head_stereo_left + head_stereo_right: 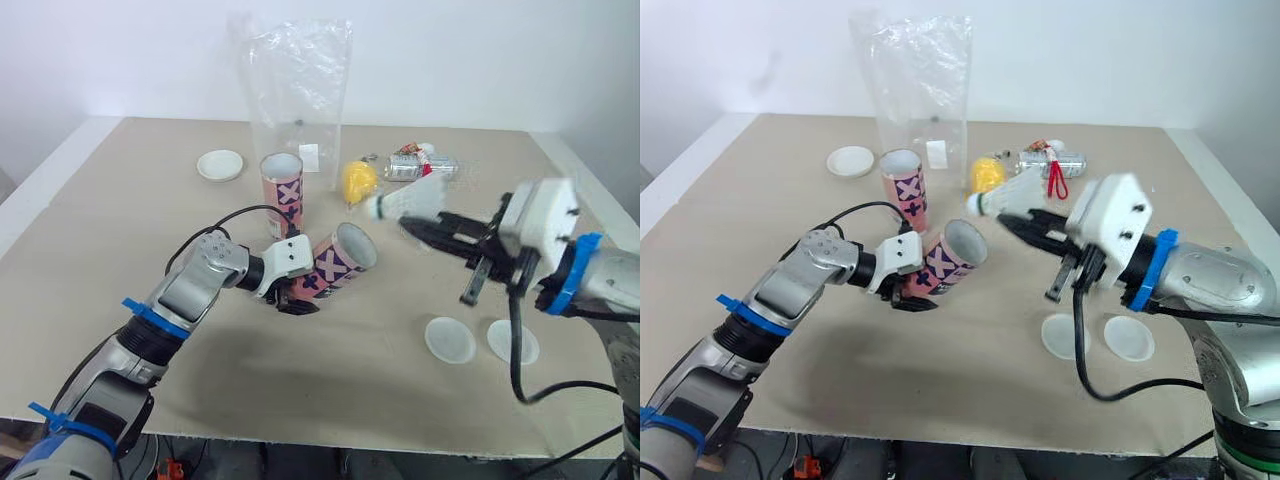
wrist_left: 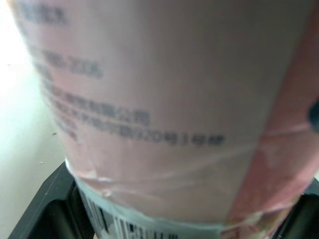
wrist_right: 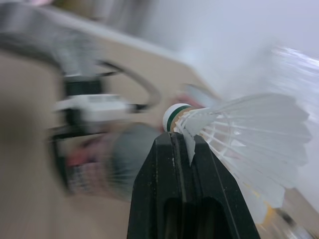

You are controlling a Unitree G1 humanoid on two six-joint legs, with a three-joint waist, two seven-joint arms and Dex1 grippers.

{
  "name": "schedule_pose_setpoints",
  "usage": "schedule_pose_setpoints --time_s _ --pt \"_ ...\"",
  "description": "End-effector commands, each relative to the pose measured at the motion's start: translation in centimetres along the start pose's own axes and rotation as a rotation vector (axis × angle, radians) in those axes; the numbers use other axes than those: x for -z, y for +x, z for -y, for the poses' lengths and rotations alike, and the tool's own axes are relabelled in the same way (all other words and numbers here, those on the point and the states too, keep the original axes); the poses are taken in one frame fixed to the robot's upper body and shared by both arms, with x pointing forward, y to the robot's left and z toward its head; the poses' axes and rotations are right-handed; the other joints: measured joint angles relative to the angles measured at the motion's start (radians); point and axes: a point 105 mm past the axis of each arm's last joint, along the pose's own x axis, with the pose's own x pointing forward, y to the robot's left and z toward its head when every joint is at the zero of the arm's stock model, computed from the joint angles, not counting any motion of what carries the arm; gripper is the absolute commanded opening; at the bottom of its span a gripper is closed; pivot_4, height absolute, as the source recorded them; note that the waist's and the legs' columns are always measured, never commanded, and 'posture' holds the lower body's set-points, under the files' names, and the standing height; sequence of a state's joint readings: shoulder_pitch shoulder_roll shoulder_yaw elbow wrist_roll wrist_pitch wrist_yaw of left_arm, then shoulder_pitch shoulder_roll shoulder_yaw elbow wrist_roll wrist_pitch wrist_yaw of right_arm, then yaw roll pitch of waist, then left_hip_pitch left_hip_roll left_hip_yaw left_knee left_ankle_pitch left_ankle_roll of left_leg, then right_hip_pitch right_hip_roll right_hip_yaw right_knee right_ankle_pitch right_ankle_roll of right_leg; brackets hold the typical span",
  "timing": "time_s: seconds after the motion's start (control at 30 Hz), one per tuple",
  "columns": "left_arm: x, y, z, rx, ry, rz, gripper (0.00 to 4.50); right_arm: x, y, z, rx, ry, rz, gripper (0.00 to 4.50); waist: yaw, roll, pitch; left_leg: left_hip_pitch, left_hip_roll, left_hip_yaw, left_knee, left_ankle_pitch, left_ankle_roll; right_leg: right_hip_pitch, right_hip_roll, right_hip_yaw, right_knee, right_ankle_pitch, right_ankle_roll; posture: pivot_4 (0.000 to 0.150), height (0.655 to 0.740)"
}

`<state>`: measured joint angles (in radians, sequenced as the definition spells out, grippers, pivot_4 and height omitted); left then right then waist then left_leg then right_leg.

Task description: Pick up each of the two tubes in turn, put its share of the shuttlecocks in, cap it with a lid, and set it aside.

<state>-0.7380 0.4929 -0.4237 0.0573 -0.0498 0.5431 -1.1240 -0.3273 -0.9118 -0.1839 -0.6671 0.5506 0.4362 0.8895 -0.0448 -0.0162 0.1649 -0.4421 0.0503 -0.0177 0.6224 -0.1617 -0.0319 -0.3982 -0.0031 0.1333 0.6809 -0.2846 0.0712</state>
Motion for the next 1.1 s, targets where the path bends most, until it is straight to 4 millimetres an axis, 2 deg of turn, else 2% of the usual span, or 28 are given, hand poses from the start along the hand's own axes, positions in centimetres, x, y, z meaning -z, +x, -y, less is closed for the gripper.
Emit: schedule_pose_setpoints --time_s 0.03,0.2,0.43,0.57,0.67,0.7,0.73,0.8,0.83,0.93,1.07,1.1 --pt "-0.4 -0.2 -0.3 -0.015 0.02 0.001 3.71 -0.1 -0.1 0.3 -0.028 -0.082 -0.008 0.04 0.0 0.0 0.0 0.0 -0.001 0.0 0.0 0.0 0.0 0.0 -0.001 0.0 0.0 0.0 0.0 0.15 0.74" --pt "-0.6 -0.2 -0.4 -0.028 0.022 0.006 3.71 1.2 0.4 0.5 -0.061 -0.131 -0.036 0.04 0.0 0.0 0.0 0.0 -0.001 0.0 0.001 0.0 0.0 0.0 -0.001 0.0 0.0 0.0 0.001 0.15 0.74" --pt "-1.0 -0.1 -0.1 -0.033 0.02 0.018 3.71 1.9 1.3 0.5 -0.124 -0.17 -0.032 0.04 0.0 -0.001 0.001 0.0 -0.001 -0.001 0.001 0.0 0.001 0.0 -0.001 0.0 0.0 0.0 0.001 0.15 0.74" --pt "-0.9 -0.2 -0.1 -0.04 0.015 0.017 3.71 1.9 1.3 0.6 -0.152 -0.168 -0.024 1.68 0.0 -0.001 0.002 -0.001 -0.001 -0.001 0.001 0.0 0.001 0.0 -0.001 0.0 0.0 0.0 0.001 0.15 0.74" --pt "-0.8 -0.3 -0.1 -0.044 0.013 0.014 3.71 1.8 1.0 0.8 -0.162 -0.166 -0.02 2.52 0.0 -0.001 0.002 -0.001 -0.001 -0.001 0.0 0.0 0.001 0.0 -0.001 -0.001 0.0 0.0 0.001 0.15 0.74" --pt "-0.7 -0.4 -0.1 -0.045 0.012 0.013 3.71 1.5 0.8 1.0 -0.161 -0.15 -0.008 3.05 0.0 -0.001 0.002 -0.001 -0.001 -0.001 0.0 0.0 0.001 0.0 -0.001 -0.001 0.0 0.0 0.001 0.15 0.74" --pt "-0.7 -0.4 -0.1 -0.045 0.012 0.012 3.71 1.3 0.6 1.2 -0.149 -0.128 0.007 3.33 0.0 -0.001 0.002 -0.001 -0.001 -0.001 0.0 0.0 0.001 0.0 -0.001 -0.001 0.0 0.0 0.001 0.15 0.74" --pt "-0.6 -0.4 -0.1 -0.045 0.011 0.01 3.71 0.8 0.1 1.9 -0.114 -0.044 0.04 4.17 0.0 -0.001 0.002 -0.001 -0.001 -0.001 0.0 0.0 0.001 0.0 -0.001 -0.001 0.0 0.0 0.001 0.15 0.74" --pt "-0.5 -0.3 -0.1 -0.045 0.014 0.006 3.71 0.7 -0.4 3.0 -0.067 0.055 0.048 4.35 0.0 -0.001 0.002 -0.001 -0.001 -0.001 0.0 0.0 0.001 0.0 -0.001 -0.001 0.0 0.0 0.001 0.15 0.74" --pt "-0.5 -0.2 0.0 -0.038 0.034 -0.006 3.71 0.8 -1.3 4.6 -0.015 0.207 0.051 4.35 0.0 -0.001 0.002 -0.001 -0.001 -0.001 0.0 0.0 0.001 0.0 -0.001 -0.001 0.0 0.001 0.0 0.15 0.74" --pt "-0.4 0.0 0.2 -0.022 0.08 -0.033 3.71 1.2 -0.7 5.3 -0.041 0.249 0.012 4.35 -0.001 -0.001 0.002 0.0 -0.001 -0.001 0.0 0.0 0.001 0.0 -0.001 -0.001 0.0 0.001 0.0 0.15 0.74" --pt "-0.4 0.0 0.2 -0.02 0.082 -0.031 3.71 1.2 -0.5 5.3 -0.069 0.236 -0.005 3.84 -0.001 -0.001 0.002 0.0 -0.001 -0.001 0.0 0.0 0.001 0.0 -0.001 -0.001 0.0 0.001 0.0 0.15 0.74"
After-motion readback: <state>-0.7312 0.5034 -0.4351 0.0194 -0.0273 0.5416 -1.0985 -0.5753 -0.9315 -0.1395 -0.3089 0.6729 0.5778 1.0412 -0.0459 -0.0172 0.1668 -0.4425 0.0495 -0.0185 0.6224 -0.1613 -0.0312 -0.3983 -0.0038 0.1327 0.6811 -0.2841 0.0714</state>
